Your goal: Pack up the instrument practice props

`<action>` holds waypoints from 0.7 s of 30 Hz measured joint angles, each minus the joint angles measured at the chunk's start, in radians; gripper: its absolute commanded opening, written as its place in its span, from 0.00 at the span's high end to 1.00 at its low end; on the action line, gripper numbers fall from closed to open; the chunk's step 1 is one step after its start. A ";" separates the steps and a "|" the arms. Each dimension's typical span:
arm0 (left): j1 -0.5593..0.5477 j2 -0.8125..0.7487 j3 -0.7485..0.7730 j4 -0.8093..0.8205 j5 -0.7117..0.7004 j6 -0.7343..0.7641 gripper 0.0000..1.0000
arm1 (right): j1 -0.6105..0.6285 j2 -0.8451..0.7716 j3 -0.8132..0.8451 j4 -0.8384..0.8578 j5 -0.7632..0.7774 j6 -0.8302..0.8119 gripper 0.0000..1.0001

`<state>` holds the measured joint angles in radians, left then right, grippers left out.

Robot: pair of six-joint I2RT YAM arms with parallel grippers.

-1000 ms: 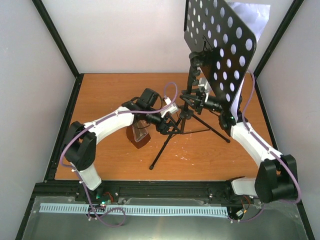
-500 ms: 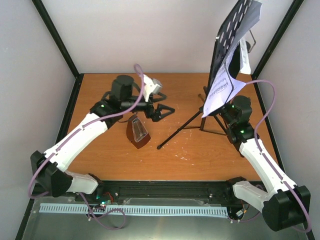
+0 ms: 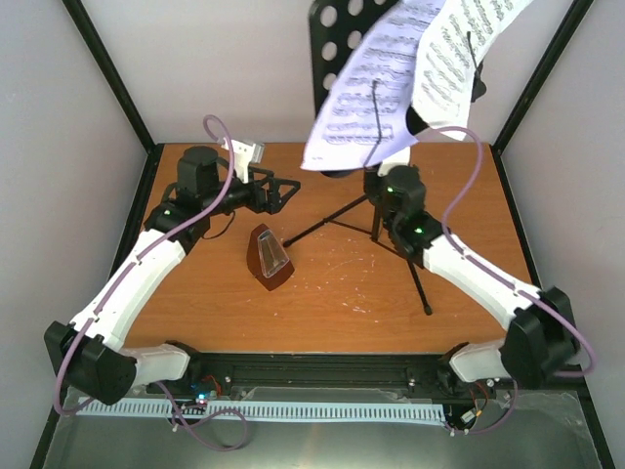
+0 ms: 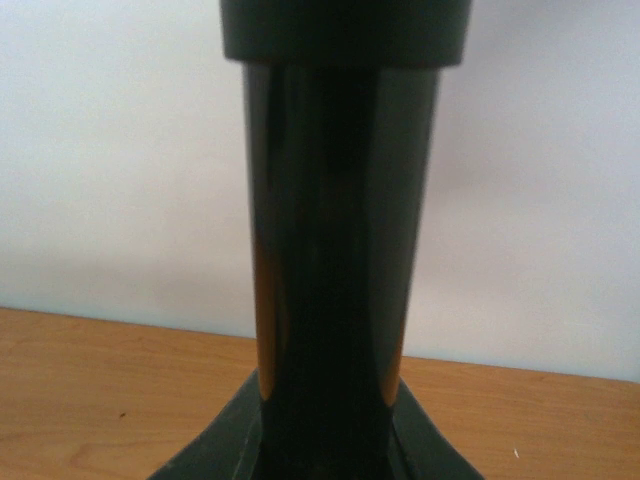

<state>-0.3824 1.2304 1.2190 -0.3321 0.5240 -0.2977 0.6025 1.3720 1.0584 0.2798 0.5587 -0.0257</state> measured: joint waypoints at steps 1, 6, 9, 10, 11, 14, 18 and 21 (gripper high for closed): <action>0.006 -0.010 -0.007 -0.006 -0.008 -0.004 0.01 | 0.023 0.032 0.027 0.003 0.048 0.001 0.97; 0.019 -0.060 -0.037 -0.037 -0.051 -0.011 0.01 | 0.118 0.160 0.153 -0.020 0.283 0.039 0.97; 0.020 -0.089 -0.045 -0.051 -0.076 -0.018 0.01 | 0.156 0.241 0.261 -0.099 0.394 0.095 0.97; 0.021 -0.098 -0.048 -0.055 -0.085 -0.020 0.01 | 0.165 0.263 0.291 -0.125 0.417 0.113 0.97; 0.022 -0.109 -0.051 -0.060 -0.094 -0.024 0.01 | 0.175 0.284 0.320 -0.152 0.441 0.136 0.97; 0.023 -0.153 -0.070 -0.067 -0.131 -0.038 0.00 | 0.196 0.307 0.357 -0.207 0.466 0.187 0.75; 0.023 -0.237 -0.111 -0.080 -0.193 -0.067 0.01 | 0.217 0.308 0.354 -0.253 0.464 0.268 0.21; 0.023 -0.302 -0.123 -0.093 -0.227 -0.087 0.01 | 0.226 0.301 0.312 -0.261 0.425 0.305 0.08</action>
<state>-0.3592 0.9283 1.0962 -0.4255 0.2970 -0.3851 0.8288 1.6733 1.3705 0.0189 0.9840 0.2790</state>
